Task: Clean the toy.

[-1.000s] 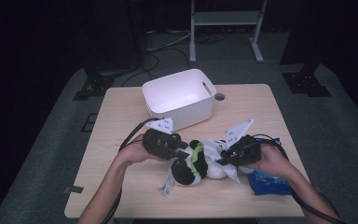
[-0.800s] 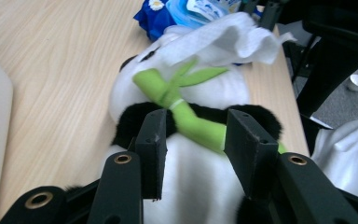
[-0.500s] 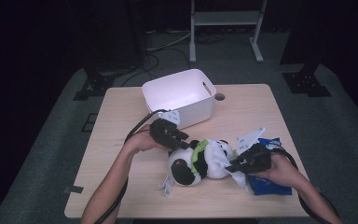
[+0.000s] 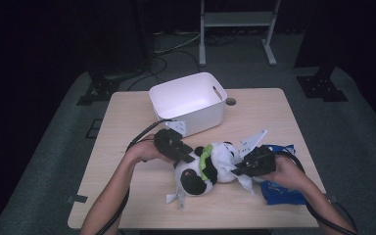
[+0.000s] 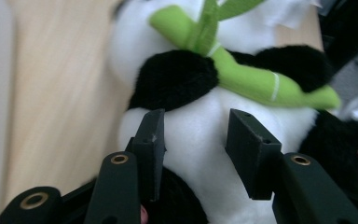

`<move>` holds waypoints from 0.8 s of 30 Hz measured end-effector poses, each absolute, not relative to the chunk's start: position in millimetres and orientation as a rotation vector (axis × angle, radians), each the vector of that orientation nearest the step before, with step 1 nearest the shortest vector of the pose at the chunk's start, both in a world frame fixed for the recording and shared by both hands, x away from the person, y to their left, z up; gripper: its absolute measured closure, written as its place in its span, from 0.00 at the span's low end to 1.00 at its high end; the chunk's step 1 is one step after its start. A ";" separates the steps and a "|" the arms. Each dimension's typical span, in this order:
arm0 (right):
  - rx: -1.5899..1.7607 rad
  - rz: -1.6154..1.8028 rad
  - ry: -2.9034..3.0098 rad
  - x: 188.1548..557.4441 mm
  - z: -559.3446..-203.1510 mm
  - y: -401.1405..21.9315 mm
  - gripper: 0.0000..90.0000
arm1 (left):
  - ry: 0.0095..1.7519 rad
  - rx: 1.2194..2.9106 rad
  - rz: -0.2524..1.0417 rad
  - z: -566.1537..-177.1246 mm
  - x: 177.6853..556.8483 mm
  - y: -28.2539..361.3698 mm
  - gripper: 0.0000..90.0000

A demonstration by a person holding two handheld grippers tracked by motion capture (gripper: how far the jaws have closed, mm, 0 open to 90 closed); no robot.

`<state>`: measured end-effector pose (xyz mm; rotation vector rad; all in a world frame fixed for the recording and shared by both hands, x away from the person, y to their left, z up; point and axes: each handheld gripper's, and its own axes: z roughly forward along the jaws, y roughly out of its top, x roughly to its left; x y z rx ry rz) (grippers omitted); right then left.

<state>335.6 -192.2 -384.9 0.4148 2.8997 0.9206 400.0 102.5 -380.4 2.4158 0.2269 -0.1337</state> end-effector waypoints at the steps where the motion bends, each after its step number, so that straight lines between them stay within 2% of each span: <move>1: 0.418 0.923 2.897 337.5 -385.3 -191.6 0.90 | 0.221 2.419 -0.136 -379.9 397.3 102.6 0.63; 15: 0.477 0.939 2.819 366.6 -391.2 -169.3 0.90 | 0.024 2.579 -0.181 -370.7 362.8 99.9 0.58; 24: 0.458 0.994 2.830 358.2 -386.0 -173.9 0.90 | 0.007 2.518 -0.064 -356.3 365.9 95.6 0.56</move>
